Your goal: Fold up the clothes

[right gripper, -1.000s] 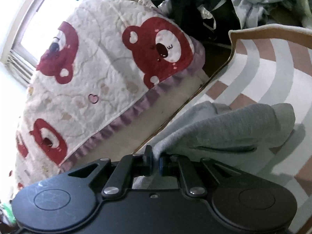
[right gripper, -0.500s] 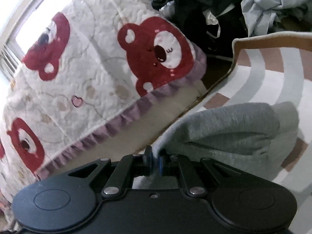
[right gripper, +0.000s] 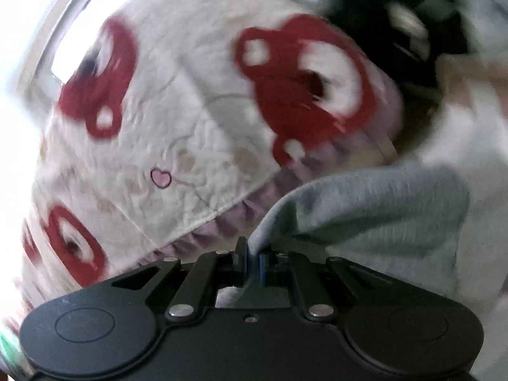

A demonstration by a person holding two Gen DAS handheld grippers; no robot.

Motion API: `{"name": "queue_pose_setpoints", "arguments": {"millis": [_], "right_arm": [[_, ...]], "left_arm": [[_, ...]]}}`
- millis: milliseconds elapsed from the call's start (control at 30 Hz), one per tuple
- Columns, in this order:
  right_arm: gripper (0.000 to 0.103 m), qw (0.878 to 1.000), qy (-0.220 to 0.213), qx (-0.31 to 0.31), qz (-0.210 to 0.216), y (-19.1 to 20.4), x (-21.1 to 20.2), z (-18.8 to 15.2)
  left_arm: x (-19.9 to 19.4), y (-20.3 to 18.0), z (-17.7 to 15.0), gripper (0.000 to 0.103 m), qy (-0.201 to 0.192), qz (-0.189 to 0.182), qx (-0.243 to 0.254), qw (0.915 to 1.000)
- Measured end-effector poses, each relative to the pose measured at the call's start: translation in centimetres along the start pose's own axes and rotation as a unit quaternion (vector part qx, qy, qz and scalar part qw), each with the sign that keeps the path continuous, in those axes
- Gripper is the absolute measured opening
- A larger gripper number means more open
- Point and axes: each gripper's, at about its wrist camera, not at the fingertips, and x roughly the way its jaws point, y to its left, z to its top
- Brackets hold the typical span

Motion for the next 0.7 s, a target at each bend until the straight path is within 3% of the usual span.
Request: {"name": "queue_pose_setpoints", "arguments": {"millis": [100,267,367,500,567,667,700], "right_arm": [[0.010,0.997,0.052,-0.028,-0.046,0.7,5.3,1.2],[0.012,0.988,0.085,-0.038,-0.124,-1.2,13.0,-1.2],[0.012,0.990,0.067,-0.027,-0.120,-1.9,14.8,-2.4],[0.012,0.983,0.126,-0.012,-0.131,-3.1,18.2,-1.9],[0.020,0.977,0.160,0.013,-0.138,-4.2,19.9,-1.6],[0.031,0.977,0.173,0.060,-0.107,-5.9,20.5,-1.3],[0.033,0.979,0.167,0.077,-0.090,-6.4,20.3,-1.1]], "left_arm": [[4.7,-3.1,-0.1,0.005,0.006,0.030,0.032,0.9990],[11.9,-6.8,-2.9,0.005,0.028,0.060,0.089,0.9938],[14.2,-7.1,-3.7,0.005,0.049,0.077,0.096,0.9912],[16.8,-7.2,-4.5,0.011,0.081,0.099,0.100,0.9867],[17.8,-7.2,-5.2,0.013,0.097,0.098,0.109,0.9845],[18.3,-6.7,-6.2,0.027,0.100,0.094,0.114,0.9839],[18.2,-6.4,-6.4,0.045,0.088,0.100,0.117,0.9842]]}}
